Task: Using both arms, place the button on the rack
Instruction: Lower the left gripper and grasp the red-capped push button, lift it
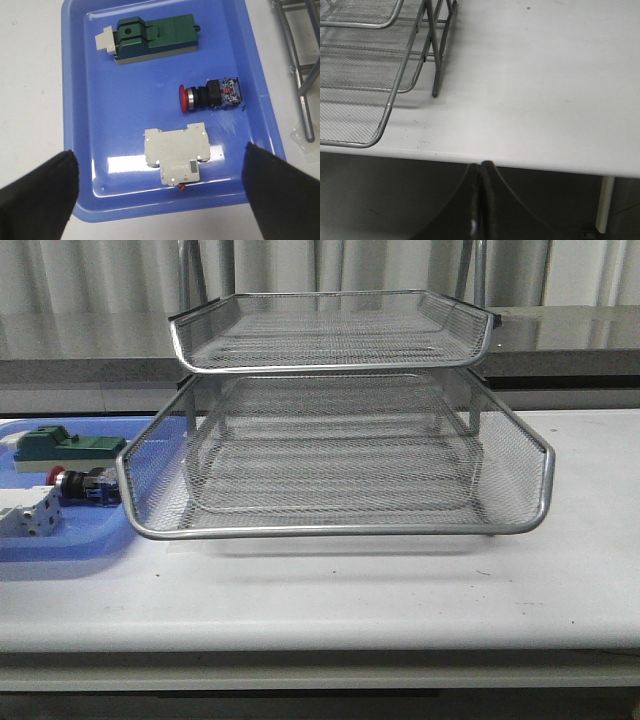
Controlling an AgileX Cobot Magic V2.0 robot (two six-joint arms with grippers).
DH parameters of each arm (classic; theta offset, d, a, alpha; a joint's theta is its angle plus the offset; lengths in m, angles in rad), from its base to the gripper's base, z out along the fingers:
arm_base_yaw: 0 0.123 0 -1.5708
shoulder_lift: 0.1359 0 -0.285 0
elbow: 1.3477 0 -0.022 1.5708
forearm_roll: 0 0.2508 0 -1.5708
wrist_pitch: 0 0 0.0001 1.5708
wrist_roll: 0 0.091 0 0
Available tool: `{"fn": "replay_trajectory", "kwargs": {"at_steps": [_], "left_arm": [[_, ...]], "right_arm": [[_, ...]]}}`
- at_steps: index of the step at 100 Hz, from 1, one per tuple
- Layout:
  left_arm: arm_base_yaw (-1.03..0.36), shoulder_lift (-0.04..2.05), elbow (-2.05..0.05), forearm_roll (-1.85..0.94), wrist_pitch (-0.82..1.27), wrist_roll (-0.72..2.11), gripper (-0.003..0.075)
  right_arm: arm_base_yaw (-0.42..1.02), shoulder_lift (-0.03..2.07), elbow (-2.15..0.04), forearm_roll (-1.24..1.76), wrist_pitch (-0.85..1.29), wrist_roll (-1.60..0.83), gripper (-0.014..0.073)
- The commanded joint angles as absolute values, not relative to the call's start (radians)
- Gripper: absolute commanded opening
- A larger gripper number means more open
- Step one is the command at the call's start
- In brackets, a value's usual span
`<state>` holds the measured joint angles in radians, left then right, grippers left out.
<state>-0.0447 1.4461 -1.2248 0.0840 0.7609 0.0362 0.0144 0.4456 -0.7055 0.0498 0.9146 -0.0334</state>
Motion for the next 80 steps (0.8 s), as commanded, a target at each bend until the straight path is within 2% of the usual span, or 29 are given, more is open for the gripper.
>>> {"fn": "replay_trajectory", "kwargs": {"at_steps": [1, 22, 58, 80], "left_arm": [[-0.043, 1.419, -1.269, 0.072, 0.694, 0.064, 0.062], [-0.043, 1.521, -1.416, 0.026, 0.792, 0.284, 0.062], [-0.047, 1.844, -1.769, -0.174, 1.0, 0.67, 0.062], [-0.062, 1.98, -1.844, -0.179, 1.045, 0.854, 0.062]], "right_arm": [[0.01, 0.451, -0.738, 0.04, 0.857, -0.034, -0.007], [0.01, 0.451, -0.738, 0.04, 0.857, -0.034, -0.007], [0.01, 0.451, -0.738, 0.04, 0.857, -0.034, -0.007], [0.01, 0.451, -0.738, 0.04, 0.857, -0.034, -0.007]]}}
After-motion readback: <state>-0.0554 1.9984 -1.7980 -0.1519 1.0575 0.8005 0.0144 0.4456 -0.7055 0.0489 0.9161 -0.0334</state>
